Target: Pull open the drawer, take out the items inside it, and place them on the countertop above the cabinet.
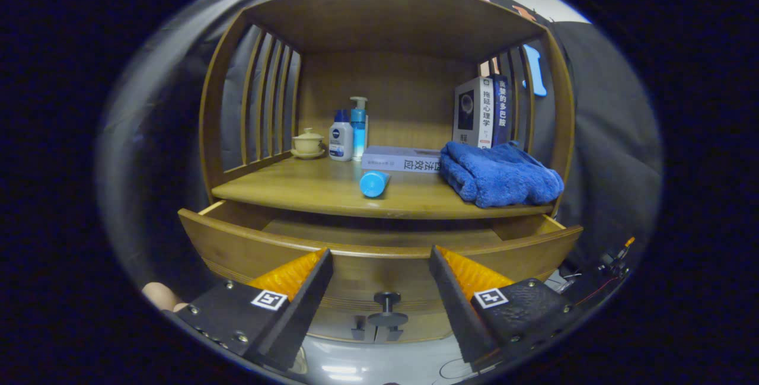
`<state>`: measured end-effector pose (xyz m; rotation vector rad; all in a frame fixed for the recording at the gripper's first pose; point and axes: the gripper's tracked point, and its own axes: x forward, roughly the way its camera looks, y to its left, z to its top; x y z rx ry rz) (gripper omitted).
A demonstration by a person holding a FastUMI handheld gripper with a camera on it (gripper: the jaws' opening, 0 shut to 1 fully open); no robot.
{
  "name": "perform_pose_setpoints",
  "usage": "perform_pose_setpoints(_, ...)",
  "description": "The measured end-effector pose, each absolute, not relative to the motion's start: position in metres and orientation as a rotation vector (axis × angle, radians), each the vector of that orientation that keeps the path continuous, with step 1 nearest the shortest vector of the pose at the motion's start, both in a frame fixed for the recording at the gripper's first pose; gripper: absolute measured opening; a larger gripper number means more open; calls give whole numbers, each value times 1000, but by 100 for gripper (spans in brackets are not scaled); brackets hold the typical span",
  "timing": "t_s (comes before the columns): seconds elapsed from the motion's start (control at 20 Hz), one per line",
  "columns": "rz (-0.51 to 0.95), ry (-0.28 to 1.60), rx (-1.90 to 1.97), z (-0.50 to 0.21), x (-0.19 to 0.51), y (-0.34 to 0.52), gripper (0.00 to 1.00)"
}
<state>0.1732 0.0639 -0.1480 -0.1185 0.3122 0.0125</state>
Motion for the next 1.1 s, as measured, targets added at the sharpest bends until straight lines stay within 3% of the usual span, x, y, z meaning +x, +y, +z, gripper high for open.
perform_pose_setpoints(0.5, 10, 308, -115, -152, 218, 68, 99)
perform_pose_setpoints(1.1, 18, 292, -125, -152, 220, 68, 99)
